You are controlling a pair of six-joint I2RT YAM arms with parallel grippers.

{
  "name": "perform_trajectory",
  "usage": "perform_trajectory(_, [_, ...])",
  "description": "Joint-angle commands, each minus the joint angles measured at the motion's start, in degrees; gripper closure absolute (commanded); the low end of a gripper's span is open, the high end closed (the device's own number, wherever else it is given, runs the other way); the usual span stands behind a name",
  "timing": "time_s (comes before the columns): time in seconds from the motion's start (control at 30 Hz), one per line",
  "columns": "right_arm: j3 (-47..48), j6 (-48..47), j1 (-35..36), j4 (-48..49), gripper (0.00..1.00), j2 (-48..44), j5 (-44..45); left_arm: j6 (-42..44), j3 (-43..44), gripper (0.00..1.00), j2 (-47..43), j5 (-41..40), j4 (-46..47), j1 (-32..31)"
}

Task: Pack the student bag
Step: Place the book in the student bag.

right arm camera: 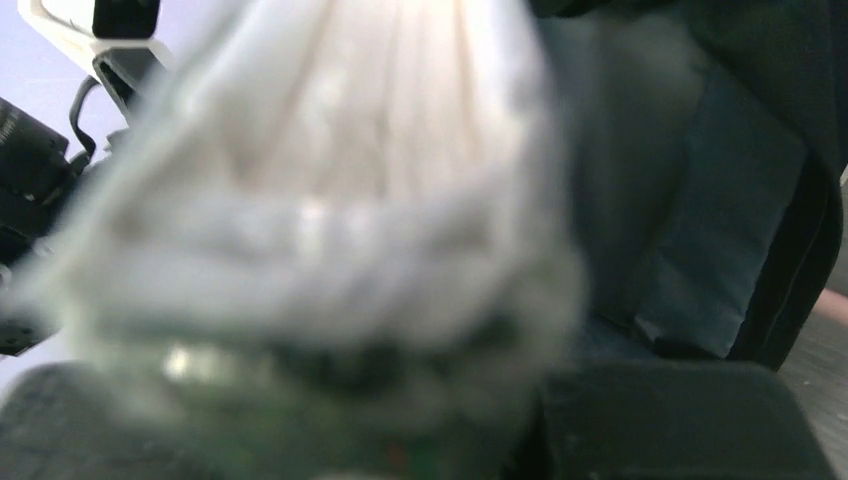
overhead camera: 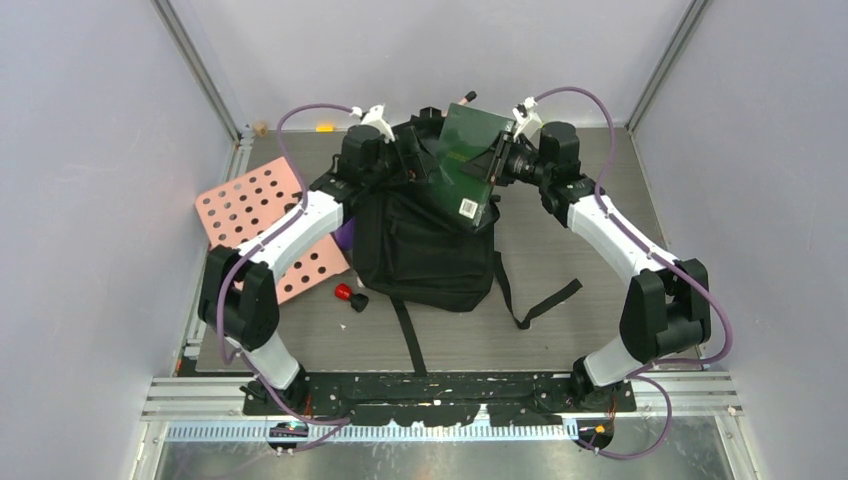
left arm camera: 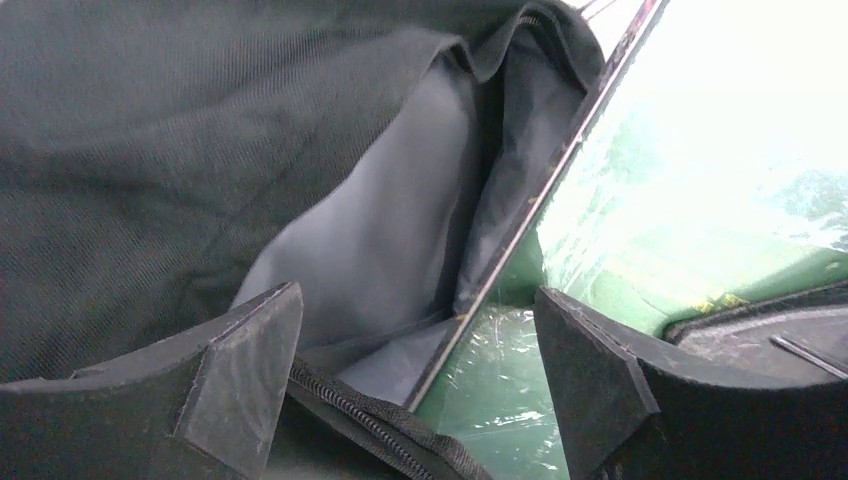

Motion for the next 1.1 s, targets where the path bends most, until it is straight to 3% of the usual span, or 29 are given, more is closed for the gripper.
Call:
perform_trajectory(0.0, [-4.0, 8.8, 0.9, 17.1, 0.99, -3.3, -4.3, -5.6, -4.8, 0.11, -3.4, 1.5, 4.1, -0.9])
perform_trajectory(0.1, [-5.1, 6.6, 1.7, 14.7, 0.99, -3.4, -2.3, -7.2, -8.6, 0.1, -5.6, 2.0, 3.4, -1.7])
perform_trajectory(0.47, [-5.9, 4.2, 1.8, 14.4, 0.99, -4.2, -0.7, -8.0, -21.5, 0.08, -18.0, -15.3, 2.5, -7.2])
perform_trajectory(0.67, [-5.6, 3.9, 1.8, 14.5, 0.99, -4.0, -0.7, -8.7, -23.8, 0.1, -21.1, -19.4, 0.5, -9.3])
perform_trajectory(0.87, [-4.8, 3.5, 1.8, 14.4, 1.0, -3.9, -0.7, -10.6, -24.2, 0.52, -20.2, -16.1, 1.2, -9.6])
perform_trajectory(1.0, [-1.3, 1.2, 1.8, 11.8, 0.99, -2.9, -0.2, -11.7, -23.1, 0.92, -20.5, -13.4, 2.1, -9.6])
perform_trajectory(1.03, [-0.4, -0.5, 1.7, 9.7, 0.99, -2.6, 0.1, -11.6, -22.5, 0.99, -21.4, -13.2, 2.0, -9.7])
perform_trajectory(1.07, [1.6, -1.3, 1.7, 8.8, 1.0, -1.9, 0.4, -11.3, -21.8, 1.0, -22.5, -13.1, 2.0, -9.7])
